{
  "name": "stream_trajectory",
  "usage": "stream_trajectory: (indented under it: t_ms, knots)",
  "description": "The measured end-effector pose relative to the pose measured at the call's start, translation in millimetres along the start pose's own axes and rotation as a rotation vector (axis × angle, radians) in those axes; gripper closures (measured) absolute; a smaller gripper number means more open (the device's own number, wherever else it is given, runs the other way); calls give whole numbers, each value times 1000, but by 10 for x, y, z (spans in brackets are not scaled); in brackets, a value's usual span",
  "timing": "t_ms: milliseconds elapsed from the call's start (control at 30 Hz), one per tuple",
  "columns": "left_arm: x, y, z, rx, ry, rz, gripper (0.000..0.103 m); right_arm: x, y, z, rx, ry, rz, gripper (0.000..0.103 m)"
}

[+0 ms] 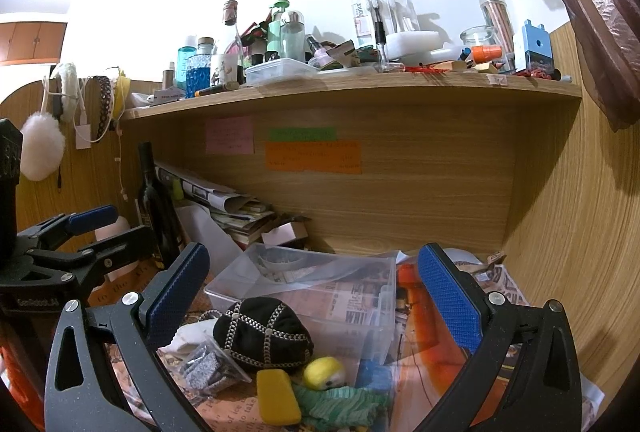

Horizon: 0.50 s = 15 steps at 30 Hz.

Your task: Organize soft objects

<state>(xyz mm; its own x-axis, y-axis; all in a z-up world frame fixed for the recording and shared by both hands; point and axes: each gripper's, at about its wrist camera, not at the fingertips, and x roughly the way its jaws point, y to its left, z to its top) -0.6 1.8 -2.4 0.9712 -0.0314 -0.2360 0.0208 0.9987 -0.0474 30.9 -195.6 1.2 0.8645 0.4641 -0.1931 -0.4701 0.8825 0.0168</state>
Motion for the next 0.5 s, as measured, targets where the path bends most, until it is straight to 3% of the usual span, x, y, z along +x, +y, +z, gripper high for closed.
stream_trajectory:
  t_ms: [500]
  knots:
    - [-4, 8, 0, -1, -2, 2, 0, -9, 7, 42, -4, -3, 8, 0]
